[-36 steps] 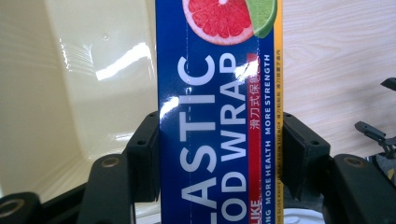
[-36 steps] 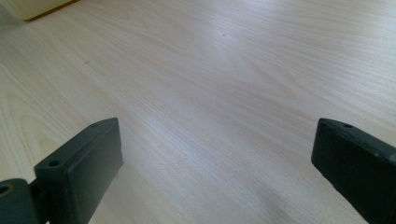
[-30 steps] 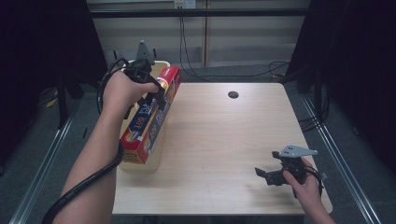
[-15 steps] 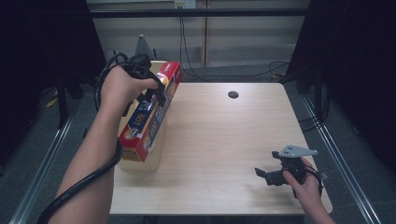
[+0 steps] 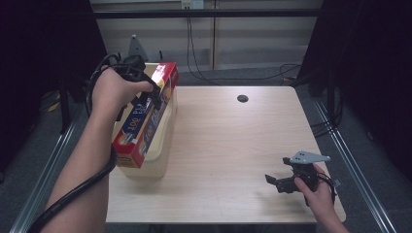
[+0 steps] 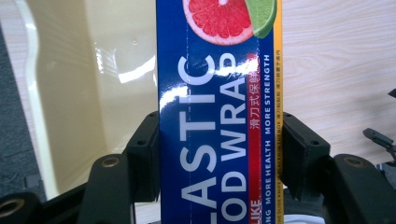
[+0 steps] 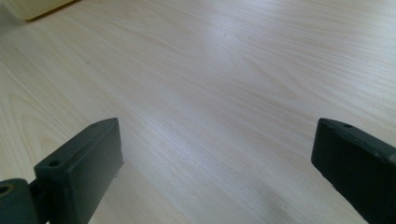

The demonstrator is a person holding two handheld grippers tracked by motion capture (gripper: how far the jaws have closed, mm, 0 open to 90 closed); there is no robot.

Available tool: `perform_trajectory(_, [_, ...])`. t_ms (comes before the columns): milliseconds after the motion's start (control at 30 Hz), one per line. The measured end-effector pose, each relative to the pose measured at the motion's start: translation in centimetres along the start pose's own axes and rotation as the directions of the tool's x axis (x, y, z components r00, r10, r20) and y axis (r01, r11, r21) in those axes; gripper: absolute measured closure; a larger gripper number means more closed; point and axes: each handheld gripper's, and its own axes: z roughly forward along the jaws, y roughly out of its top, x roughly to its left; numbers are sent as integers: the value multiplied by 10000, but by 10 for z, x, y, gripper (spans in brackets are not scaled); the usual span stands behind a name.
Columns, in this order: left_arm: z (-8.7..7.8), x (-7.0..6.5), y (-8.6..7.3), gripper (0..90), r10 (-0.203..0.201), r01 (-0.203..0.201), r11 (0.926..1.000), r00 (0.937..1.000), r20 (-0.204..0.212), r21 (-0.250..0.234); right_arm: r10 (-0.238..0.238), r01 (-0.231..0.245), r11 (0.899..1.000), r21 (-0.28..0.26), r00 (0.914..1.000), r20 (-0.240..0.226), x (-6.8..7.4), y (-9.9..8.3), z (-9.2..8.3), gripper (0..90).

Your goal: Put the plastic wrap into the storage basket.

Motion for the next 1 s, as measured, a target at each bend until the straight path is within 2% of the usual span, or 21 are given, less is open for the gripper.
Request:
perform_trajectory(500, [2,20,-7,410,-356,355,9994,9993,-127,-40,-21,22,10000,75,10000,-36,1,0,1,20])
perform_trajectory(633, [8,22,-8,410,-386,386,9993,9989,-269,-4,-66,66,10000,47,10000,-30,1,0,1,20])
perform_trajectory(1000, [29,33,-12,409,-568,574,9981,9979,-311,209,-80,80,9999,69,10000,-35,1,0,1,20])
